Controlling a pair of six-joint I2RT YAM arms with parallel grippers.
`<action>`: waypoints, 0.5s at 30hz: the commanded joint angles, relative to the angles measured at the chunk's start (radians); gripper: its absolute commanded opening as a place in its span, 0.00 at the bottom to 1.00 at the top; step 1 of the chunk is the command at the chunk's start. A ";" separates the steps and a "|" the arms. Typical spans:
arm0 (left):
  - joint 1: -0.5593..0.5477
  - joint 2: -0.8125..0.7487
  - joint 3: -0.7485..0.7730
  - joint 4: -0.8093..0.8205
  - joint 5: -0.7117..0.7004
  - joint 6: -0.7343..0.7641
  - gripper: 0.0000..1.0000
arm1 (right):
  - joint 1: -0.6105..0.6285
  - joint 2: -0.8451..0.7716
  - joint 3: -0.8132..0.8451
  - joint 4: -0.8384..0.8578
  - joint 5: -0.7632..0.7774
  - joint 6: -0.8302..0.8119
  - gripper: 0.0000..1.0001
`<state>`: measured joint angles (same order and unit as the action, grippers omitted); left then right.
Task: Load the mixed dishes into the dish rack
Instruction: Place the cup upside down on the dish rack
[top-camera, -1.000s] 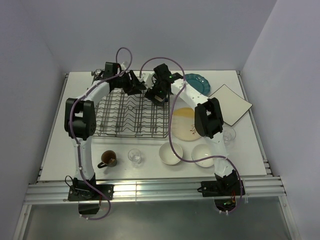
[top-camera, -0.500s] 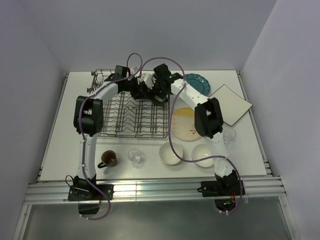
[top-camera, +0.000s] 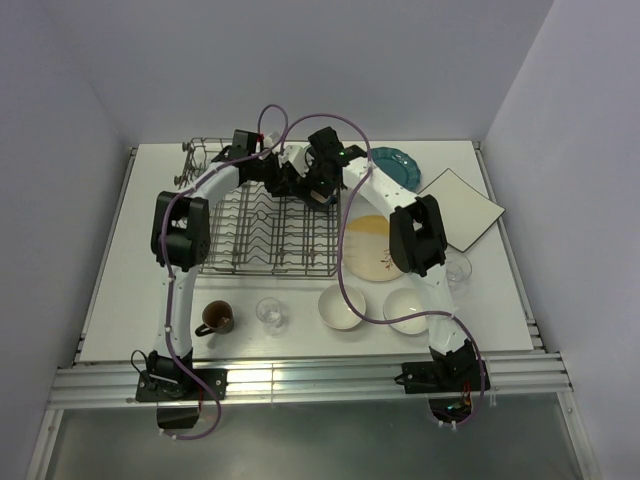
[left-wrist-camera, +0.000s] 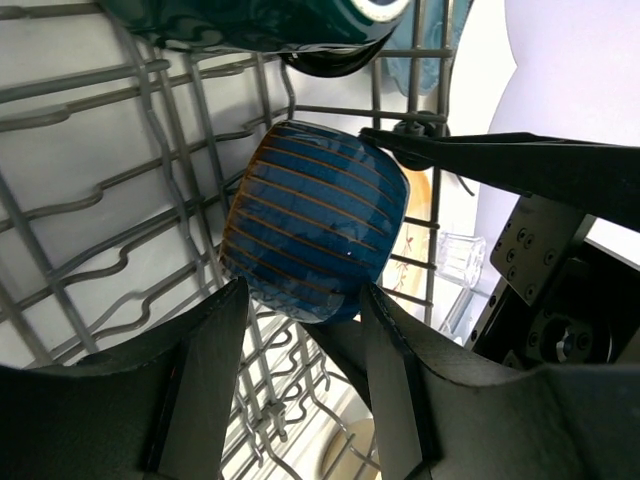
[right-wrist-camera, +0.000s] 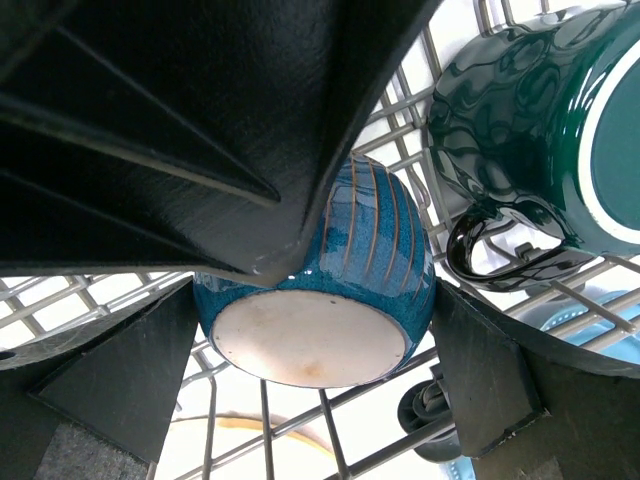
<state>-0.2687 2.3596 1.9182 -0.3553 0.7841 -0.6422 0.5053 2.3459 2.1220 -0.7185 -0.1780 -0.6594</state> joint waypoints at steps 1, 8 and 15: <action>-0.035 0.033 0.027 0.053 0.030 -0.008 0.55 | -0.011 -0.003 0.056 0.017 0.003 -0.017 1.00; -0.033 0.007 -0.044 0.249 0.121 -0.118 0.56 | -0.011 -0.005 0.050 0.014 0.002 -0.019 1.00; -0.032 0.009 -0.070 0.378 0.179 -0.192 0.58 | -0.011 -0.007 0.049 0.011 -0.002 -0.022 1.00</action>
<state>-0.2687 2.3695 1.8492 -0.1284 0.8715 -0.7784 0.4961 2.3459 2.1265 -0.7261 -0.1772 -0.6510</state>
